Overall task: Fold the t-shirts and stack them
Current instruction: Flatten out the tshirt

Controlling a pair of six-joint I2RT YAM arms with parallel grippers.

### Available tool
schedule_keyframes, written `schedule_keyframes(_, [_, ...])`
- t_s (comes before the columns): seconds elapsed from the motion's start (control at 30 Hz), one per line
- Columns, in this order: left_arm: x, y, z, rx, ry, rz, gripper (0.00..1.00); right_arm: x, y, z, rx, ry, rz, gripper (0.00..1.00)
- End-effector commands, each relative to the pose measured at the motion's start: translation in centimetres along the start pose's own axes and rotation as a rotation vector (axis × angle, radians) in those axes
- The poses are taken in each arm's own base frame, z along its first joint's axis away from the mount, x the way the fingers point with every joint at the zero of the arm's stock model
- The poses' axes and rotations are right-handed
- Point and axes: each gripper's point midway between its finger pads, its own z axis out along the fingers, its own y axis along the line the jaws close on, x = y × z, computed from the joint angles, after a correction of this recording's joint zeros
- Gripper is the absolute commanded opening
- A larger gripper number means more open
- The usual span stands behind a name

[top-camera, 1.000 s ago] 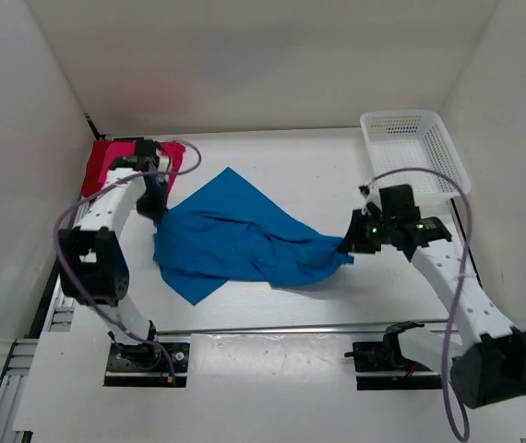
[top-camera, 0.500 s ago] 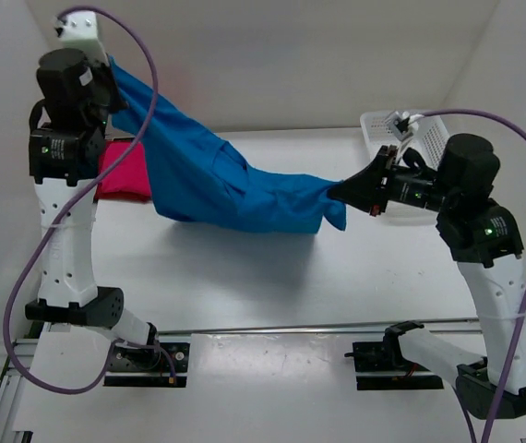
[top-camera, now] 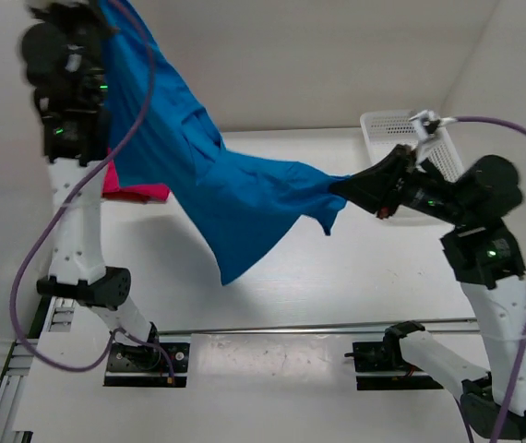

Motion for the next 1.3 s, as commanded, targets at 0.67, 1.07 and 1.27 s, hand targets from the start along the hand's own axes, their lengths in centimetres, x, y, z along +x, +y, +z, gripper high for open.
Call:
schedule_keyframes(0.67, [36.1,-12.2,-21.1,0.333,0.953,0.321,0.93,28.1,-31.5,-6.5,1.012,0.226,1.089,0.01])
schedule_keyframes(1.07, [45.8,0.7,-45.7,0.470,1.660,0.597,1.00,29.0,-30.2,-5.2,0.965,0.337,1.044,0.01])
schedule_keyframes(1.27, [47.7,-0.8,-48.8,0.576,1.788,0.503,1.00,29.8,-29.8,-5.7,0.978,0.358,1.022,0.01])
